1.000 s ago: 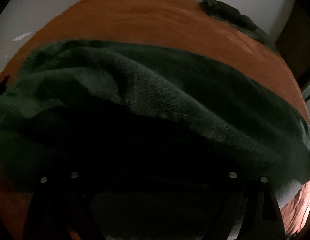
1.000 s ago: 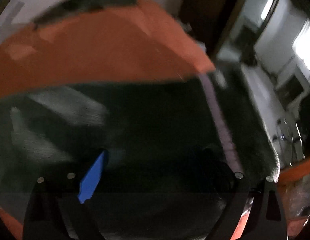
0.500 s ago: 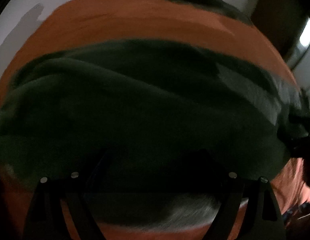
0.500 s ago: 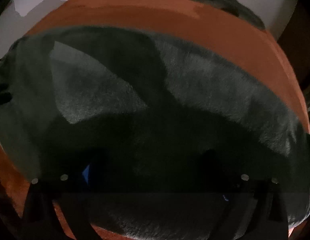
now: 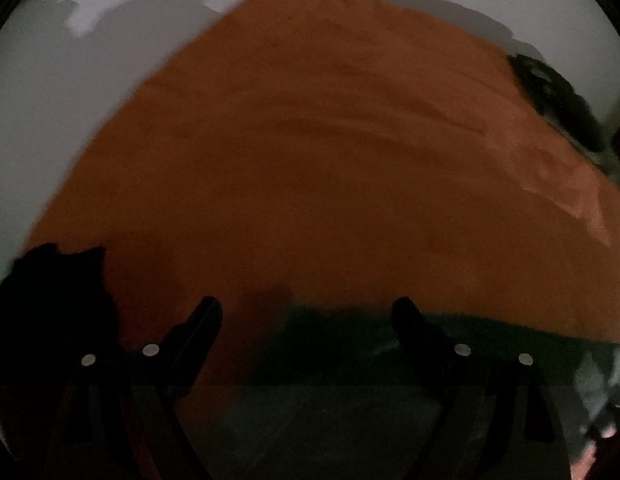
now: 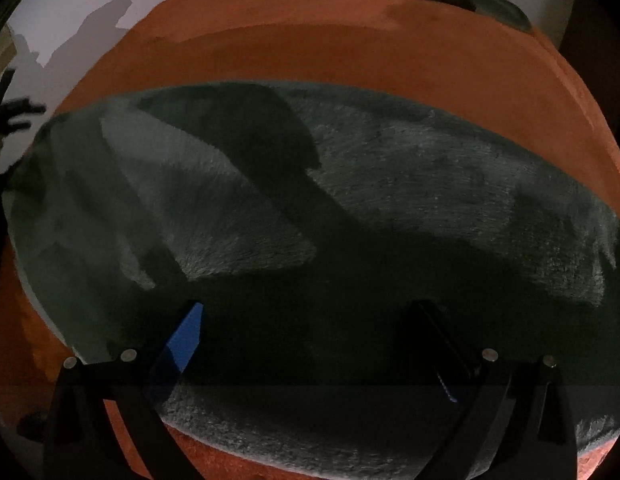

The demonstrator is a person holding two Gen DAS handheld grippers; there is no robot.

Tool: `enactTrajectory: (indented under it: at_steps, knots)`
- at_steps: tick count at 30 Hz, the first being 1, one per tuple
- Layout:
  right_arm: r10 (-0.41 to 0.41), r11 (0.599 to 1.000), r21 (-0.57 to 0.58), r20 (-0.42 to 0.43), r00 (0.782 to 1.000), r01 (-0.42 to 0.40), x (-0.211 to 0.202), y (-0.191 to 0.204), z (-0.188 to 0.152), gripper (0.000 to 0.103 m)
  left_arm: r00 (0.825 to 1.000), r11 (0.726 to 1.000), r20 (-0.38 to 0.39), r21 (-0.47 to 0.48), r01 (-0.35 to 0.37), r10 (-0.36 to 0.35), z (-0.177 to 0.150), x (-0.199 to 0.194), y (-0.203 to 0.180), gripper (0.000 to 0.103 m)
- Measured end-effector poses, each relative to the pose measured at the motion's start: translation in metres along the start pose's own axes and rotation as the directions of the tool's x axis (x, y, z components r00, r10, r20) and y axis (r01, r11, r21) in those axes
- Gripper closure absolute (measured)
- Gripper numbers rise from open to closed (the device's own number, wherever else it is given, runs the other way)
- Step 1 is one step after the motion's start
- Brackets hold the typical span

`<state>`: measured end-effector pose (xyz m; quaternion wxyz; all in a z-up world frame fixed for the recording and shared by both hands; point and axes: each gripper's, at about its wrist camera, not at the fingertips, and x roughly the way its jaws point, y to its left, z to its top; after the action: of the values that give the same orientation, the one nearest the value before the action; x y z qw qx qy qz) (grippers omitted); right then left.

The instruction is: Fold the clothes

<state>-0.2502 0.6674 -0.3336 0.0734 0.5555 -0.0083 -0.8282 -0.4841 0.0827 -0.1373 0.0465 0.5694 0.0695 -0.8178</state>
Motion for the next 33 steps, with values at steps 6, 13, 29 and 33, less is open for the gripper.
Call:
enactTrajectory:
  at_steps: [6,13,29,33]
  knots:
    - [0.001,1.0,0.009,-0.001,1.0,-0.001,-0.003,-0.004,-0.006,0.001,0.995,0.996,-0.096,0.091,-0.026,0.035,-0.002,0.032,-0.007,0.074]
    - [-0.015,1.0,0.017,0.003,1.0,0.015,-0.003,-0.005,-0.01,0.001,0.997,0.995,0.013,-0.072,-0.073,0.075,-0.005,0.015,0.034,0.098]
    - [-0.018,1.0,0.025,0.002,1.0,0.018,0.005,-0.007,0.007,0.0,0.994,0.995,-0.041,-0.002,0.103,-0.103,-0.024,0.022,0.07,0.073]
    - [-0.018,1.0,0.025,0.003,1.0,0.018,-0.001,-0.002,-0.002,0.0,0.995,0.999,0.096,0.007,-0.038,0.037,-0.029,0.009,0.07,0.09]
